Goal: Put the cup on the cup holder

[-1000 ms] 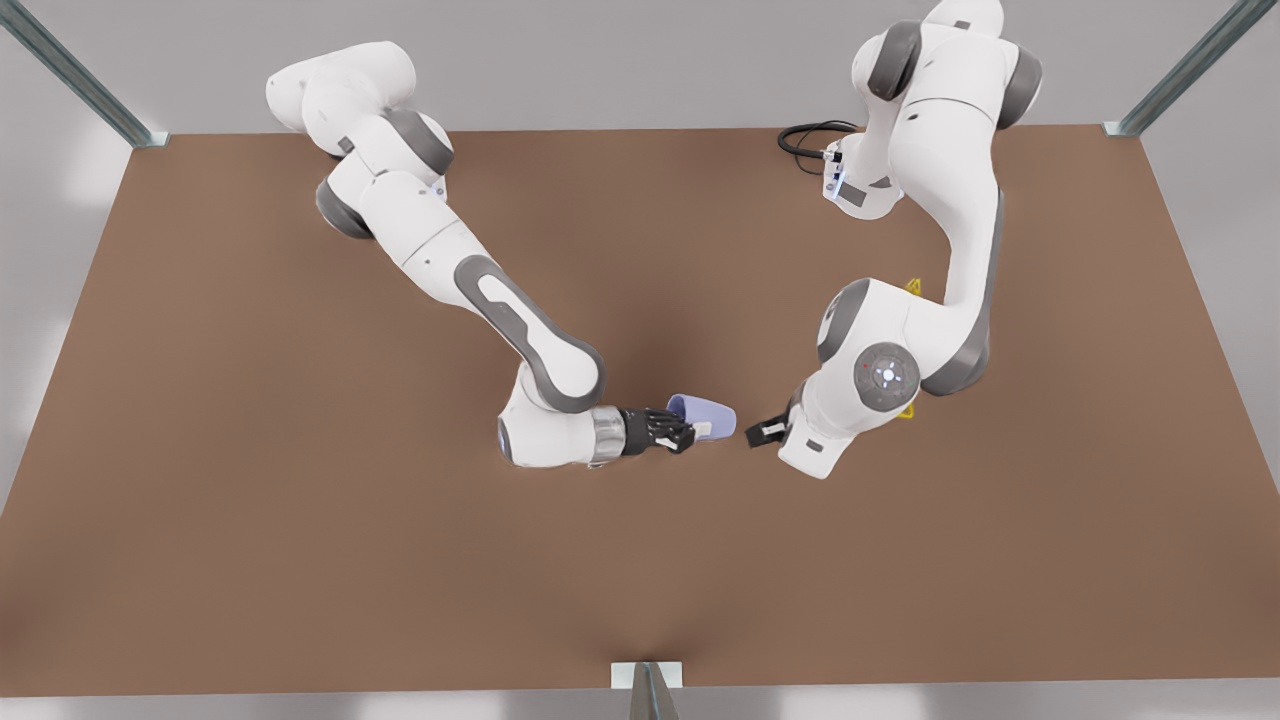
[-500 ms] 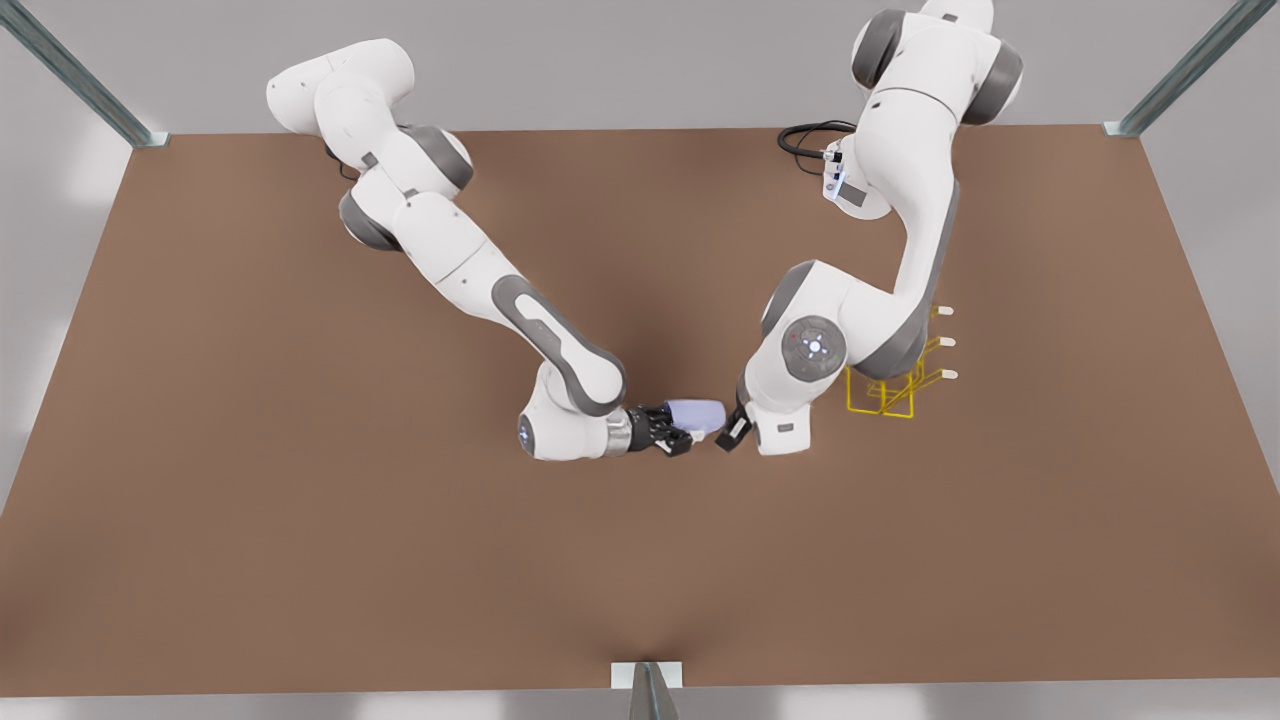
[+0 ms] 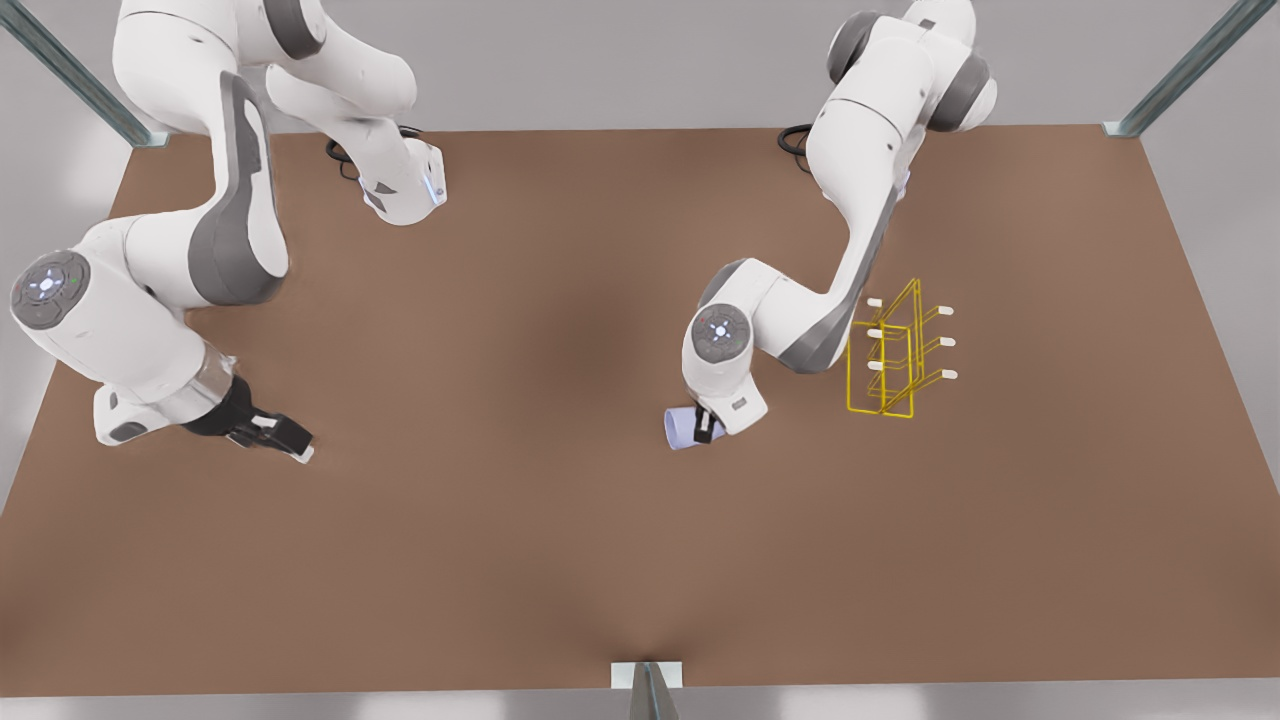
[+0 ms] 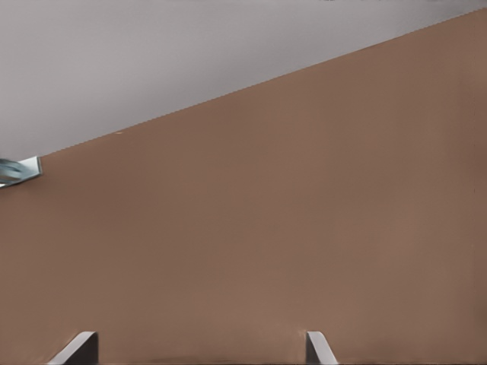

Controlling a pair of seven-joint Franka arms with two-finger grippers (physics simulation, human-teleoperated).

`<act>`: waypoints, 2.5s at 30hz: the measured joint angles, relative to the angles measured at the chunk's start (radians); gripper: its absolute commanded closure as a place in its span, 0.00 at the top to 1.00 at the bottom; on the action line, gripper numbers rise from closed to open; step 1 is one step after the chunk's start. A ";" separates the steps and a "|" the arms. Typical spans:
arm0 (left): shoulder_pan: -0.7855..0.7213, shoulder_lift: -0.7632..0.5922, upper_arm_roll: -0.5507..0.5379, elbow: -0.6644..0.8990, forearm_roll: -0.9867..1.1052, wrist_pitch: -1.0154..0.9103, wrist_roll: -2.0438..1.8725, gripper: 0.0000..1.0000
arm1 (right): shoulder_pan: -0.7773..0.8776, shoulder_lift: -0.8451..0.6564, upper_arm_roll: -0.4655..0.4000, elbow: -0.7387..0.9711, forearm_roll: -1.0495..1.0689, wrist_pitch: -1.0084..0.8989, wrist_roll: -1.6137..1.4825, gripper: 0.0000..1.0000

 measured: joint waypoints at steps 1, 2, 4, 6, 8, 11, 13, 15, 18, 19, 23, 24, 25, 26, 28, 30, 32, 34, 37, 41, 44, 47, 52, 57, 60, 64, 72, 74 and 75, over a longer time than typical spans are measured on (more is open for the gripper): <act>-0.005 0.013 0.000 0.000 0.001 0.016 -0.032 1.00 | -0.032 -0.020 0.000 -0.029 -0.017 -0.022 -0.016 1.00; -0.010 0.025 0.001 0.000 0.003 0.034 -0.064 1.00 | -0.045 -0.061 0.000 -0.089 -0.031 -0.028 -0.032 1.00; -0.018 0.048 0.001 0.000 0.015 0.063 -0.126 1.00 | -0.046 -0.151 0.002 -0.218 -0.048 -0.032 -0.061 1.00; -0.023 0.068 0.002 -0.001 0.043 0.085 -0.185 1.00 | -0.047 -0.194 -0.001 -0.276 -0.058 -0.037 -0.086 1.00; -0.023 0.074 0.003 -0.002 0.078 0.099 -0.242 1.00 | -0.052 -0.172 -0.002 -0.243 -0.063 -0.049 -0.110 1.00; -0.018 0.084 0.002 -0.002 0.103 0.110 -0.318 1.00 | -0.074 -0.141 -0.002 -0.204 -0.065 -0.066 -0.141 1.00; -0.015 0.105 0.002 0.000 0.108 0.119 -0.363 1.00 | -0.078 -0.136 -0.001 -0.200 -0.066 -0.074 -0.160 1.00; -0.014 0.125 0.002 0.003 0.108 0.126 -0.403 1.00 | -0.072 -0.135 -0.001 -0.198 -0.066 -0.080 -0.175 1.00; -0.013 0.150 0.002 0.004 0.109 0.133 -0.455 1.00 | -0.072 -0.135 -0.001 -0.194 -0.066 -0.096 -0.196 1.00; -0.013 0.158 0.002 0.005 0.110 0.135 -0.470 1.00 | -0.074 -0.135 -0.001 -0.193 -0.066 -0.100 -0.203 1.00; -0.013 0.188 0.002 0.004 0.116 0.148 -0.524 1.00 | -0.081 -0.136 -0.003 -0.189 -0.066 -0.115 -0.224 1.00; -0.014 0.197 0.002 0.004 0.117 0.154 -0.536 1.00 | -0.081 -0.135 -0.002 -0.185 -0.066 -0.118 -0.229 1.00; -0.014 0.204 0.002 0.004 0.118 0.159 -0.547 1.00 | -0.080 -0.135 -0.002 -0.181 -0.066 -0.120 -0.233 1.00; -0.015 0.212 0.002 0.004 0.119 0.163 -0.557 1.00 | -0.079 -0.135 -0.001 -0.178 -0.066 -0.122 -0.238 1.00; -0.016 0.226 0.002 0.004 0.126 0.173 -0.576 1.00 | -0.078 -0.135 -0.001 -0.175 -0.066 -0.126 -0.246 1.00; -0.020 0.241 0.003 0.004 0.132 0.184 -0.594 1.00 | -0.078 -0.135 -0.001 -0.174 -0.066 -0.128 -0.254 1.00; -0.022 0.253 0.003 0.004 0.136 0.193 -0.610 1.00 | -0.079 -0.134 -0.001 -0.175 -0.066 -0.130 -0.260 1.00; -0.023 0.259 0.002 0.005 0.140 0.200 -0.623 1.00 | -0.080 -0.130 -0.002 -0.174 -0.067 -0.132 -0.266 1.00; -0.020 0.273 0.002 0.007 0.142 0.210 -0.639 1.00 | -0.085 -0.127 -0.002 -0.172 -0.067 -0.133 -0.274 1.00; -0.019 0.281 0.002 0.010 0.143 0.221 -0.655 0.68 | -0.080 -0.127 -0.001 -0.171 -0.069 -0.134 -0.282 1.00; -0.019 0.274 0.002 0.014 0.146 0.224 -0.659 0.69 | -0.082 -0.127 -0.001 -0.173 -0.069 -0.134 -0.287 1.00; -0.020 0.233 0.002 0.015 0.149 0.218 -0.655 0.69 | -0.085 -0.127 -0.001 -0.174 -0.068 -0.134 -0.291 1.00; -0.018 0.154 0.003 0.037 0.152 0.150 -0.629 0.72 | -0.084 -0.127 -0.001 -0.174 -0.068 -0.136 -0.297 1.00; -0.037 0.117 -0.001 0.078 0.337 -0.037 -0.606 0.72 | -0.083 -0.127 -0.001 -0.173 -0.067 -0.144 -0.301 1.00; -0.088 0.115 -0.004 0.074 0.495 -0.196 -0.594 0.72 | -0.082 -0.127 -0.001 -0.174 -0.067 -0.153 -0.302 1.00; -0.121 0.133 -0.004 0.065 0.671 -0.389 -0.581 0.72 | -0.086 -0.125 -0.002 -0.174 -0.067 -0.159 -0.305 1.00; -0.134 0.154 0.003 0.044 0.914 -0.673 -0.547 0.74 | -0.087 -0.103 -0.002 -0.145 -0.067 -0.156 -0.308 1.00; -0.126 0.156 0.021 0.009 0.956 -0.703 -0.540 0.74 | -0.086 -0.098 -0.002 -0.137 -0.068 -0.158 -0.309 1.00; -0.119 0.156 0.026 -0.013 0.977 -0.714 -0.537 0.74 | -0.086 -0.097 -0.002 -0.134 -0.068 -0.158 -0.309 1.00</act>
